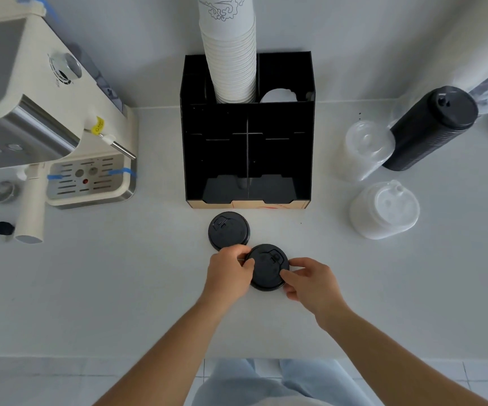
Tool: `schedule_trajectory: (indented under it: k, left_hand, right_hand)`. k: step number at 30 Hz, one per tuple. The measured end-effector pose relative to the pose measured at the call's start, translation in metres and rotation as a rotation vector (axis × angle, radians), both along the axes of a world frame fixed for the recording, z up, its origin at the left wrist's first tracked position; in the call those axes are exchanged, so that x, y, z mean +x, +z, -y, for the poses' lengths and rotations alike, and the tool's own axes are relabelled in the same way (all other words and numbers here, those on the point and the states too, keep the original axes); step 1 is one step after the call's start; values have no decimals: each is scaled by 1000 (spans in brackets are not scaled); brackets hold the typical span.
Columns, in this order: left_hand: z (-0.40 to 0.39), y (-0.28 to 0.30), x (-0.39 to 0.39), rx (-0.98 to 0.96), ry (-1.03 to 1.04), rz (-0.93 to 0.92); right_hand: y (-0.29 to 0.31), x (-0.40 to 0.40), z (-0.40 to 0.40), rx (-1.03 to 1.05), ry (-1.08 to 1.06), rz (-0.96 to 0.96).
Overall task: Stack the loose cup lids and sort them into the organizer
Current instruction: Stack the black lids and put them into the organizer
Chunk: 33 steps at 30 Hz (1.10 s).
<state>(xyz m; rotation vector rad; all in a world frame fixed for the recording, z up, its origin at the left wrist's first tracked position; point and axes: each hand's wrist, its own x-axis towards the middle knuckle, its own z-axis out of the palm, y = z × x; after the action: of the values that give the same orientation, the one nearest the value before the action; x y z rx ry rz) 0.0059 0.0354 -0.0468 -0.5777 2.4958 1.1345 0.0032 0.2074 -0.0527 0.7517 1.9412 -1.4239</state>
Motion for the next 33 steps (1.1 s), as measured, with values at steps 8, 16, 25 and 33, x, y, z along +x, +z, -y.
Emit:
schedule_trajectory:
  k: [8,16,25,33]
  left_hand:
    - [-1,-3,1,32,74,30]
    - [1,0,0,77,122,53]
    - [-1,0,9,82,154,96]
    - [3,0,8,151,136,146]
  right_hand:
    - [-4,-2,0,117,100,-25]
    - [-5,-4,2,111,89,9]
    - [-7,-4,3,133,121,6]
    - [-2,-5,4,104,104,43]
